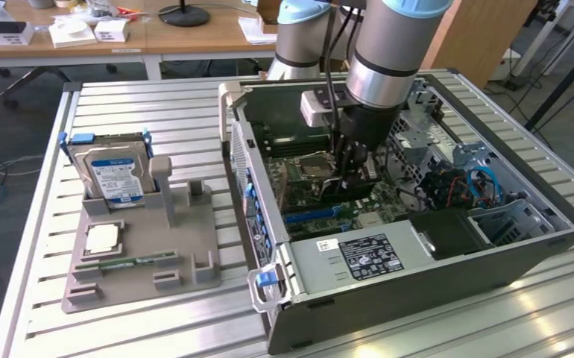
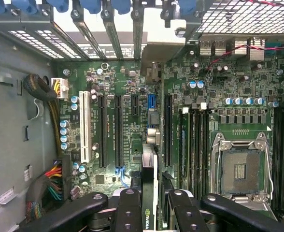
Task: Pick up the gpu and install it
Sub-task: 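Insert the gpu into the slot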
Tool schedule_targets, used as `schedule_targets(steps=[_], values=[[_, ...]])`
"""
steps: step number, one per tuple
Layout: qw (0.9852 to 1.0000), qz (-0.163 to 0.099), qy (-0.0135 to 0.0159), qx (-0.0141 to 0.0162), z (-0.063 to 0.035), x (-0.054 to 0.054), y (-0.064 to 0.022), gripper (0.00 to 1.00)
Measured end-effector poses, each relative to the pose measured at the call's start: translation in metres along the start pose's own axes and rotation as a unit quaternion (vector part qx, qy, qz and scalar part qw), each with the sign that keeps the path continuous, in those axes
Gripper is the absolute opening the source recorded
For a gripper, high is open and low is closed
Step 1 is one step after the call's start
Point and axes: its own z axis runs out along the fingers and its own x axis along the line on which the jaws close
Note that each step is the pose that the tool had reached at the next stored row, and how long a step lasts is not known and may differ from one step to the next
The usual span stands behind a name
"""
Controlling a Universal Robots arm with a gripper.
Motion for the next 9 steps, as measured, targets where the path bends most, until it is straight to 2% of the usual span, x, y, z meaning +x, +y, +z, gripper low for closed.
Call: schedule_targets(steps=[9], values=[[1.0000,0.000,0.0000,0.0001,0.0000,0.0003,0.0064,0.26]])
